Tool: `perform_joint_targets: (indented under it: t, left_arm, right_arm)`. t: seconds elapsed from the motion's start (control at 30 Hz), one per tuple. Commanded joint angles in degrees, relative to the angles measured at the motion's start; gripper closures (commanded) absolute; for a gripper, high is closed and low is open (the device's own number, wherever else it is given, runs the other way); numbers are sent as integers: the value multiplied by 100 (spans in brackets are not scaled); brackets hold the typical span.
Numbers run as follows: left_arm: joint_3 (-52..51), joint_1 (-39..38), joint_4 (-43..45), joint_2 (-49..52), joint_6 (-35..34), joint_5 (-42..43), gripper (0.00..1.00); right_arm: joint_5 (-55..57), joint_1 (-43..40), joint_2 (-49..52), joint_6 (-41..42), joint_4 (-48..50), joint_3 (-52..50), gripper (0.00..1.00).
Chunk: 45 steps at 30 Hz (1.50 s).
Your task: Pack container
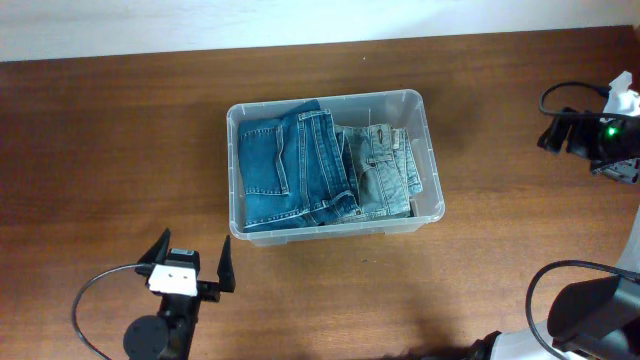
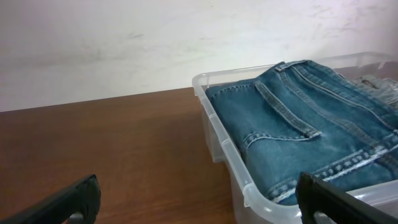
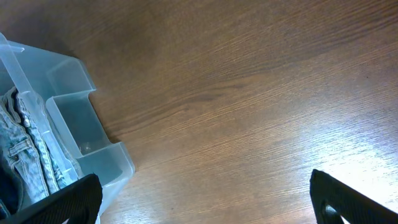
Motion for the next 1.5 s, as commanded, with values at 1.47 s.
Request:
perform_joint_targets:
  t: [1.47]
  left_arm:
    - [-310, 501, 15, -120, 92, -435, 0]
  right_arm:
    - [9, -22, 2, -37, 2, 59, 1]
